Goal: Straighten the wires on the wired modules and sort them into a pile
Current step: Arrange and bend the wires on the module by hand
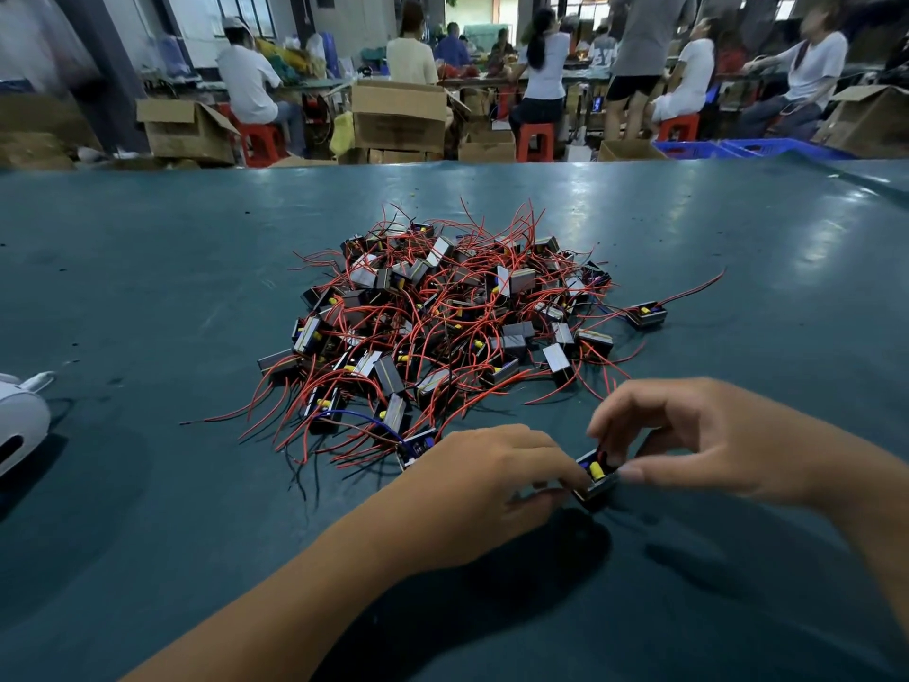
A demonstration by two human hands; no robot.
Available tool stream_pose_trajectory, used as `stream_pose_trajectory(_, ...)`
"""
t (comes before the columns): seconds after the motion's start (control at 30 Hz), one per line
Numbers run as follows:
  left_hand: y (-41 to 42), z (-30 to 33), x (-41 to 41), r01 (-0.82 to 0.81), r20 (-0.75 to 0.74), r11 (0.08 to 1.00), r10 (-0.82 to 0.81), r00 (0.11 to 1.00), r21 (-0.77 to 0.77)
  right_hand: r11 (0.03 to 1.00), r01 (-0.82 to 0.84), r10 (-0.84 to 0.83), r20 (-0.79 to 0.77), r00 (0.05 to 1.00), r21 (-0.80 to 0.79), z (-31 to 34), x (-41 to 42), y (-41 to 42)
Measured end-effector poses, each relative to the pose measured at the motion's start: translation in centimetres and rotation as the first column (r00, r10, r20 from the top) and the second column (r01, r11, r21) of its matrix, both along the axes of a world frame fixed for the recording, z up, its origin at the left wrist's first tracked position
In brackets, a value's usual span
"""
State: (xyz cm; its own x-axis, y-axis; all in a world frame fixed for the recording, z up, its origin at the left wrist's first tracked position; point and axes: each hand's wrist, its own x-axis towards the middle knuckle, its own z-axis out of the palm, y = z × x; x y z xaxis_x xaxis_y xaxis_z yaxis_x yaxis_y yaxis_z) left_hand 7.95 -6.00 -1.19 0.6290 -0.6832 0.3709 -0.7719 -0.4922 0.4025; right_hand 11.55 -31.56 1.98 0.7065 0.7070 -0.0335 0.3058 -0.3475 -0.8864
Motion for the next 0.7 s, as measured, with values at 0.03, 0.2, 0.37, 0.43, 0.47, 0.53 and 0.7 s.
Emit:
stream_pose_trajectory(0.03, 0.0, 0.1, 0.0, 0.006, -0.014, 1.000, -0.006, 1.000, -0.008, 1.000, 0.013, -0.012, 0.045, 0.999, -0.022, -0.3, 0.0, 0.5)
stream_pose_trajectory(0.2, 1.8, 2.2, 0.8, -0.216, -0.034, 0.902, 0.219, 0.975, -0.373, 0.996, 0.093, -0.090, 0.193, 0.977, -0.003, -1.6, -0.2, 2.0)
stream_pose_trajectory(0.37, 5.0, 3.8, 2.7, -0.422, -0.326, 0.564, 0.268, 0.907, -0.710, 0.997, 0.070, -0.060, 0.221, 0.974, -0.042, -2.3, -0.2, 2.4)
stream_pose_trajectory(0.43, 6.0, 3.6, 3.2, -0.467, -0.367, 0.653, 0.296, 0.882, -0.596, 0.996, 0.082, -0.074, 0.180, 0.981, -0.038, -2.3, -0.1, 2.3)
stream_pose_trajectory(0.47, 6.3, 3.4, 3.4, -0.473, -0.350, 0.728, 0.331, 0.876, -0.496, 0.995, 0.087, -0.079, 0.166, 0.983, -0.038, -2.4, -0.1, 2.3)
stream_pose_trajectory(0.53, 6.7, 3.0, 3.6, -0.454, -0.287, 0.840, 0.375, 0.882, -0.297, 0.994, 0.096, -0.087, 0.162, 0.983, -0.046, -2.5, 0.0, 2.2)
stream_pose_trajectory(0.7, 6.5, 2.7, 3.5, -0.332, -0.362, 0.939, 0.280, 0.889, -0.089, 0.992, 0.119, -0.111, 0.149, 0.983, -0.050, -2.5, 0.0, 2.3)
